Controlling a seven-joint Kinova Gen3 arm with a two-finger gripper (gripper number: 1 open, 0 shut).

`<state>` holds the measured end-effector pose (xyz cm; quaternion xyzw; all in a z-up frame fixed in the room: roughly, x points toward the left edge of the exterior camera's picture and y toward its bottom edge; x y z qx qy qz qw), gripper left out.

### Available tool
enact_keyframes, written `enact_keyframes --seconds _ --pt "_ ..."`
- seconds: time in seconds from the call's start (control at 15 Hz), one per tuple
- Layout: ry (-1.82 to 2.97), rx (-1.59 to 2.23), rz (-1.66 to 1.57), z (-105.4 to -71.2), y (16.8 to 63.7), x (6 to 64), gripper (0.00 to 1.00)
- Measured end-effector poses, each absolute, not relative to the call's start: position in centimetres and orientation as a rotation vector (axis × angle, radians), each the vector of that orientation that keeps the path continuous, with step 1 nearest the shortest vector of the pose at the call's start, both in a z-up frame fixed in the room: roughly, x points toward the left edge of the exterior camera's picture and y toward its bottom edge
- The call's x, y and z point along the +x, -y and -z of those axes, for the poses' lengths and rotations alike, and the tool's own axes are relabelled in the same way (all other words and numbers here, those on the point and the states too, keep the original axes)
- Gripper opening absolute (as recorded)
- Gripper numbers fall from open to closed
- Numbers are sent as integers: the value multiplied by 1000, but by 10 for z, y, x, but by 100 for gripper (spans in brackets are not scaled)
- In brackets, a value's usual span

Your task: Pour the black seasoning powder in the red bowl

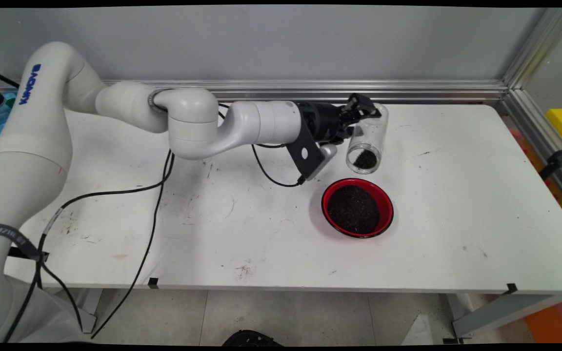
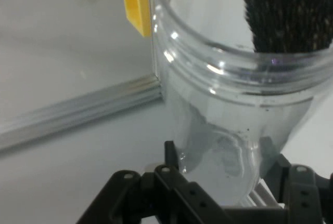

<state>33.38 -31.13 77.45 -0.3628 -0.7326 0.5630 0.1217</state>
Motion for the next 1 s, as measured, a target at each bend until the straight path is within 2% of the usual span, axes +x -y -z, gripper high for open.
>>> enact_keyframes --seconds 1.0 --pt "2187 -687 -1373 -816 270 366 0"
